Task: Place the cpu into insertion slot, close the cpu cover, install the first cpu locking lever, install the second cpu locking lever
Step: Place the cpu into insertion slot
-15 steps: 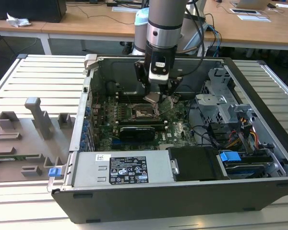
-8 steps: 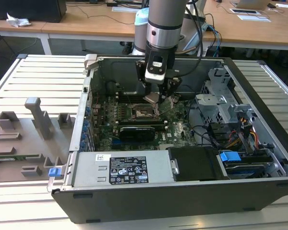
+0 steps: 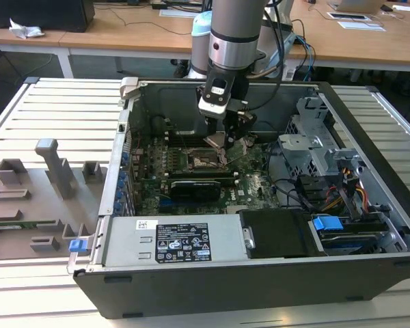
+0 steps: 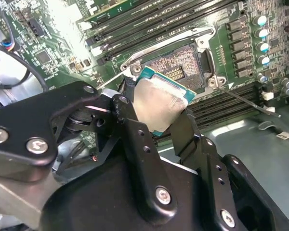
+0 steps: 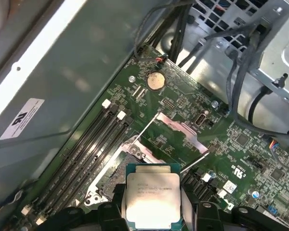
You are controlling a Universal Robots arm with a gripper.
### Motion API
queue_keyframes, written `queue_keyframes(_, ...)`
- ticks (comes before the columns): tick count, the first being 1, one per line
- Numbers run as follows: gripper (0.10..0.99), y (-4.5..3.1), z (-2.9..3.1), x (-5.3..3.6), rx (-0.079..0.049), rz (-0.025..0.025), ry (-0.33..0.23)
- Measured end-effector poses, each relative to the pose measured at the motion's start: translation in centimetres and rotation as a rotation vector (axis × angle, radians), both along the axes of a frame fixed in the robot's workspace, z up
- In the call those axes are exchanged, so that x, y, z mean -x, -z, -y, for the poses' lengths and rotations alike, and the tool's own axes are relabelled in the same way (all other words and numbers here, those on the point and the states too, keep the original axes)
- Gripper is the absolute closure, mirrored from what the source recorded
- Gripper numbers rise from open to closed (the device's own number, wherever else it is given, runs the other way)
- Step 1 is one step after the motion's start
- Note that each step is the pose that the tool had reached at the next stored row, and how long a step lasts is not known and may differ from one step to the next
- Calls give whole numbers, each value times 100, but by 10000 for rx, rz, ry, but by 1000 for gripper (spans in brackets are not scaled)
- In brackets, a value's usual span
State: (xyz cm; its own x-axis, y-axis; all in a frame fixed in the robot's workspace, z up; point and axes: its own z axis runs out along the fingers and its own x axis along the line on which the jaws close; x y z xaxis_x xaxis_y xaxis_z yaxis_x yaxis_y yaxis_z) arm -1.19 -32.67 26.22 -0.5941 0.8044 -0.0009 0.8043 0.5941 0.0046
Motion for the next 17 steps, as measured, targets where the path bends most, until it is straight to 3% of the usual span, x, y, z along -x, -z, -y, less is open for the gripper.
queue_keyframes(4, 545, 3, 0, 0, 16, 0, 402)
queue_keyframes(7, 545, 5, -1, 0, 41, 4, 476)
queue_keyframes(8, 545, 4, 0, 0, 109, 3, 513)
queue_keyframes(17, 545, 5, 0, 1, 180, 2, 919)
